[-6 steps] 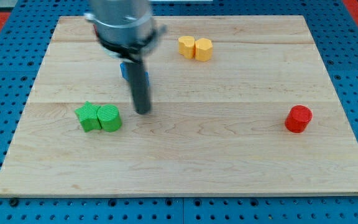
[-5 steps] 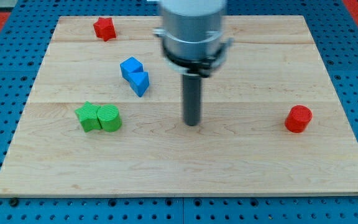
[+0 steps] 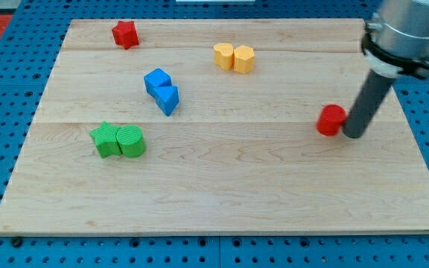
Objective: Move the red circle towards top
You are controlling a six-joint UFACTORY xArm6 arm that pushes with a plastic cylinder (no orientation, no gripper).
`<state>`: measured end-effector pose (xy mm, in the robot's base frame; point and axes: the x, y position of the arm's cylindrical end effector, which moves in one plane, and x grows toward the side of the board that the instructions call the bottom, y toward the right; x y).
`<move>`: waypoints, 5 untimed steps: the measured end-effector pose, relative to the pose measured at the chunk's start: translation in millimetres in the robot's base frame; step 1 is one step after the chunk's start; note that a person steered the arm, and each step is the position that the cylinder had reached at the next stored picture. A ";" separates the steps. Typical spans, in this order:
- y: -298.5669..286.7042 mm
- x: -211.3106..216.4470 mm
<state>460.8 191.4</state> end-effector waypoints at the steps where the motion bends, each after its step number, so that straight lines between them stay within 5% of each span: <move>1: -2.2 -8.5; 2: -98.5 -32.4; 3: -120.1 -66.1; 5: -77.3 -84.8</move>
